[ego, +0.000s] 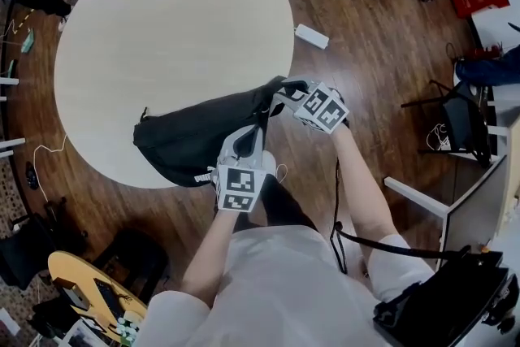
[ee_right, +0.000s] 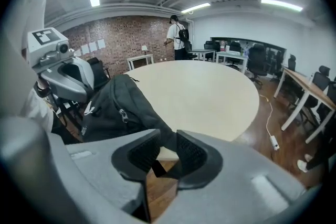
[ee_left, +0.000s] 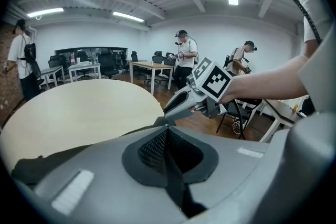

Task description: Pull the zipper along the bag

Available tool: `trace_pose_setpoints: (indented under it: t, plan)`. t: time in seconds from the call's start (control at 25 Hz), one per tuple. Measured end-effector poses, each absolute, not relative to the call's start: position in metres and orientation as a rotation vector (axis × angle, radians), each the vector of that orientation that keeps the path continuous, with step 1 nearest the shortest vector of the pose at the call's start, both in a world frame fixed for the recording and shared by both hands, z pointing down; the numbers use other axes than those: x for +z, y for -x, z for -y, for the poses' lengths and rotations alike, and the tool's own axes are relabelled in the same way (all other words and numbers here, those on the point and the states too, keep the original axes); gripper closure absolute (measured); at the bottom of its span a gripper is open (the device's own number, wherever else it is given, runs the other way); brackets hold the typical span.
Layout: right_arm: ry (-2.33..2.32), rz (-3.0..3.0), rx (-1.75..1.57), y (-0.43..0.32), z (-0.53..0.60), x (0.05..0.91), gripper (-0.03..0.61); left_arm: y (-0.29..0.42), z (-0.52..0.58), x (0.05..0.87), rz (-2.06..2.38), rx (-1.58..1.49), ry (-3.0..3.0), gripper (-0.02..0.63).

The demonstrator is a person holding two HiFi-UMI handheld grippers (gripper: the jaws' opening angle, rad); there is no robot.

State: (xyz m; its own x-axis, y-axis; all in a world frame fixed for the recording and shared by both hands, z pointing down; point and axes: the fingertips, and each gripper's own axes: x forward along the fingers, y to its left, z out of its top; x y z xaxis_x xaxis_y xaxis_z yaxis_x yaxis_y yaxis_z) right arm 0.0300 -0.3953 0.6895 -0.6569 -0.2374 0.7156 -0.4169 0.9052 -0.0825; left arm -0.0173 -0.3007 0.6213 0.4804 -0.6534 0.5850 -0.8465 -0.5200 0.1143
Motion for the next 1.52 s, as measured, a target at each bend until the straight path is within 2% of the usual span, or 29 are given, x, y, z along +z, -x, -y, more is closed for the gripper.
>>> trace_pose_setpoints:
  t: [0.08, 0.2, 0.4, 0.6, 0.92, 1.04, 1.24, 1.52]
  plan:
    - [-0.485, 2.302, 0.313, -0.03, 0.404, 0.703, 0.494, 0.015, 0.302, 0.63, 1.247, 0.704, -2.321, 0.597]
    - [-0.468, 2.324, 0.307, -0.016, 0.411, 0.718, 0.55, 0.011, 0.306, 0.643, 1.247, 0.748, -2.286, 0.597]
    - [-0.424, 2.313, 0.308, -0.004, 0.409, 0.738, 0.586, 0.006, 0.314, 0.663, 1.295, 0.875, -2.241, 0.597]
    - [-0.392, 2.324, 0.365, -0.006, 0.411, 0.736, 0.586, 0.002, 0.326, 0.675, 1.355, 1.073, -2.252, 0.449]
    - [-0.368, 2.258, 0.289, -0.002, 0.407, 0.737, 0.586, -0.003, 0.334, 0.708, 1.402, 1.302, -2.216, 0.408]
    - [-0.386, 2.273, 0.311, -0.003, 0.41, 0.737, 0.586, 0.003, 0.336, 0.726, 1.428, 1.372, -2.157, 0.449]
    - [-0.413, 2.273, 0.324, -0.003, 0.411, 0.737, 0.586, 0.009, 0.337, 0.736, 1.464, 1.32, -2.124, 0.498]
    - [-0.455, 2.29, 0.329, -0.002, 0.409, 0.735, 0.586, 0.009, 0.332, 0.727, 1.433, 1.068, -2.145, 0.557]
